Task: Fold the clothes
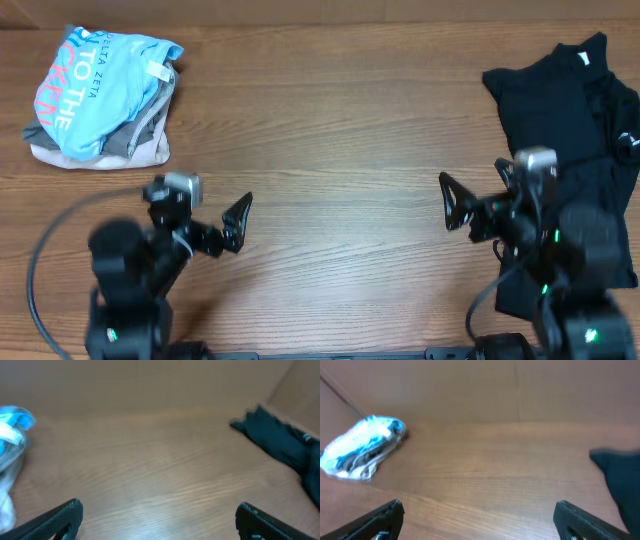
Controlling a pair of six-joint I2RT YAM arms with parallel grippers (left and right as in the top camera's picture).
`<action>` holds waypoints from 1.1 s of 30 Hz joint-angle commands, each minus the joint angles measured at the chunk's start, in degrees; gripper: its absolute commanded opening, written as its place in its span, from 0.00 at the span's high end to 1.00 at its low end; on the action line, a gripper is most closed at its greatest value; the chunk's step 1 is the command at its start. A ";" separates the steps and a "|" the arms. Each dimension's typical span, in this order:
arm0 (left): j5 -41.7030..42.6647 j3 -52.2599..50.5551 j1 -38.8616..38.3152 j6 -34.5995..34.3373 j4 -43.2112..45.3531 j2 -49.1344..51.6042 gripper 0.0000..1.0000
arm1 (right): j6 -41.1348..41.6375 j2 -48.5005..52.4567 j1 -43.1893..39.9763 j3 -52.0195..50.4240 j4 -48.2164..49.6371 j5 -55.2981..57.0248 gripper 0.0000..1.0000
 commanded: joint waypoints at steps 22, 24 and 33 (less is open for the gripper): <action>-3.30 64.28 -5.44 2.60 -41.11 57.77 0.00 | 0.57 55.60 -29.86 51.74 -32.48 -10.75 0.00; -3.32 64.28 -5.84 2.23 -40.74 58.90 0.00 | 0.87 58.51 -33.46 51.74 -32.09 -10.43 0.00; -3.58 64.26 -8.44 2.27 -39.47 62.25 0.00 | 6.12 74.79 -41.77 51.65 -33.83 -6.01 0.19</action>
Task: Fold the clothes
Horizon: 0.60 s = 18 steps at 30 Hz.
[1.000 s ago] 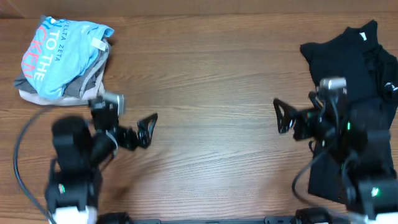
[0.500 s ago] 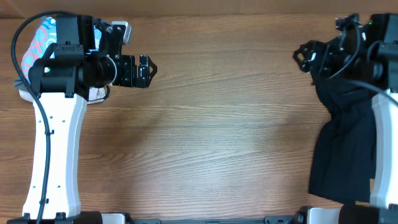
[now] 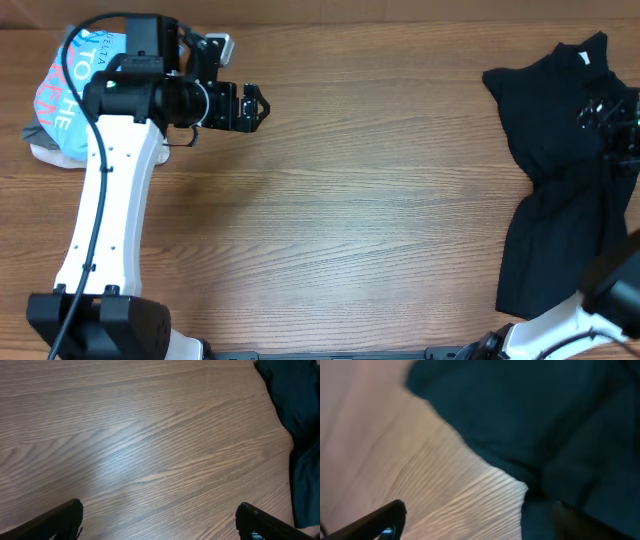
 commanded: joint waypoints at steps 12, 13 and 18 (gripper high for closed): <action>-6.71 1.33 -6.56 -5.53 1.46 3.61 0.00 | 5.97 11.06 -1.07 0.17 7.56 8.72 0.38; -6.88 1.33 -7.02 -6.19 1.70 3.61 0.00 | 5.97 11.06 -1.07 0.17 7.54 10.01 0.40; -7.34 1.33 -7.52 -7.98 1.68 3.61 0.00 | 5.99 11.06 -0.94 -0.02 7.63 12.50 0.46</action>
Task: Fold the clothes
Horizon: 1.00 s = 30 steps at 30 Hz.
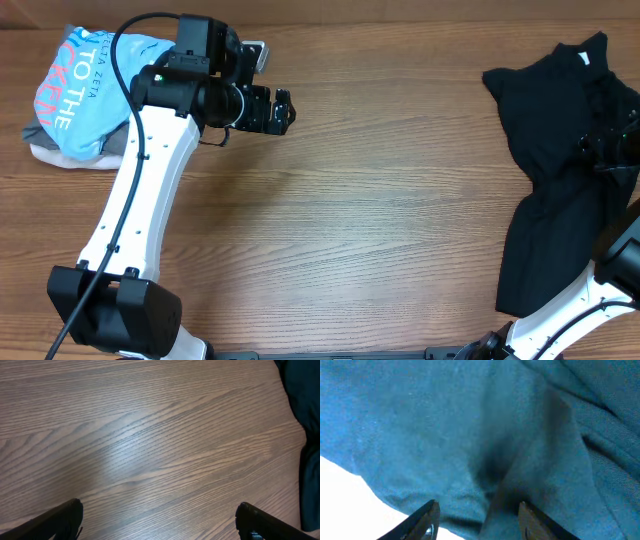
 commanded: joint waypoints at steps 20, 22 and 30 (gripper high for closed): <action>-5.18 1.51 -0.17 -2.86 1.90 0.31 0.09 | -2.47 -0.59 1.01 -0.83 -3.06 -8.24 0.96; -5.16 2.21 -0.15 -2.86 1.84 0.20 0.09 | -5.05 -1.38 2.64 1.22 -6.95 -12.15 0.96; -5.20 7.89 -0.11 -2.60 -2.01 0.02 0.02 | -7.91 -7.32 18.10 1.99 -12.37 -17.20 0.96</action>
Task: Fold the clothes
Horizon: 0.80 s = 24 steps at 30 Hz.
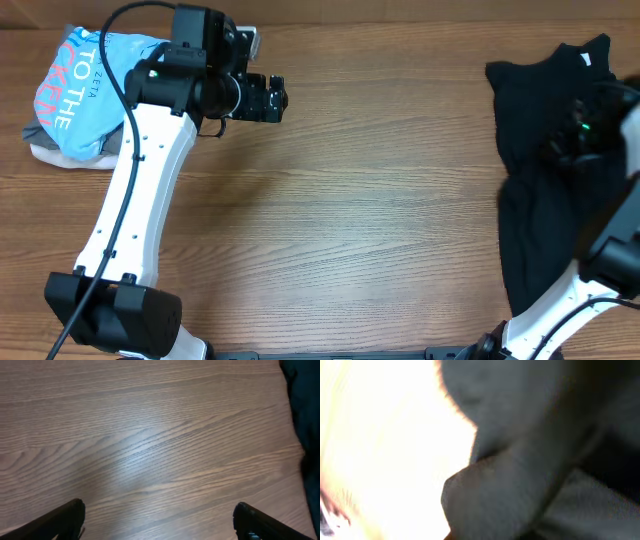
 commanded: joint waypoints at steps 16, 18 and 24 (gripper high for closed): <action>-3.72 3.48 8.20 0.15 -2.51 0.00 0.00 | 1.05 -5.42 46.29 1.51 -0.83 -2.27 0.96; -3.69 3.48 9.09 1.18 -2.54 0.00 0.00 | 1.99 -5.42 49.00 1.51 -0.76 -1.66 0.96; -2.91 3.48 9.29 3.58 -1.77 0.00 0.00 | -0.22 -6.21 51.25 1.64 -1.49 -7.30 0.70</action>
